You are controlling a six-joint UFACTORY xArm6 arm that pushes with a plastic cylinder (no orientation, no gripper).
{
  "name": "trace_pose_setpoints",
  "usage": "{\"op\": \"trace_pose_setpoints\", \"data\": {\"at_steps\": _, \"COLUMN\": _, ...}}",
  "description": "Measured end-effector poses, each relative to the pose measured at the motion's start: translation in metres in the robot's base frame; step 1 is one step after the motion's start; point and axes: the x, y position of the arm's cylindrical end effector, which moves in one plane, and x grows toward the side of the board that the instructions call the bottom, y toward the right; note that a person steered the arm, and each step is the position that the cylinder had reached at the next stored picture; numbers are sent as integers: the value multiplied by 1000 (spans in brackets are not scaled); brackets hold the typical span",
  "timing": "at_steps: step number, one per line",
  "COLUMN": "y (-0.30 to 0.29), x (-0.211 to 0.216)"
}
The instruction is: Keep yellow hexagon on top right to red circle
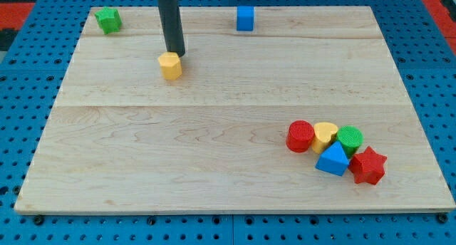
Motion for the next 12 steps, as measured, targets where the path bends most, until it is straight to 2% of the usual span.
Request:
{"op": "trace_pose_setpoints", "data": {"at_steps": 2, "y": -61, "x": 32}}
{"op": "trace_pose_setpoints", "data": {"at_steps": 3, "y": -26, "x": 65}}
{"op": "trace_pose_setpoints", "data": {"at_steps": 4, "y": 39, "x": 70}}
{"op": "trace_pose_setpoints", "data": {"at_steps": 7, "y": 40, "x": 1}}
{"op": "trace_pose_setpoints", "data": {"at_steps": 8, "y": 125, "x": 35}}
{"op": "trace_pose_setpoints", "data": {"at_steps": 9, "y": 214, "x": 91}}
{"op": "trace_pose_setpoints", "data": {"at_steps": 10, "y": 212, "x": 93}}
{"op": "trace_pose_setpoints", "data": {"at_steps": 11, "y": 155, "x": 49}}
{"op": "trace_pose_setpoints", "data": {"at_steps": 12, "y": 89, "x": 42}}
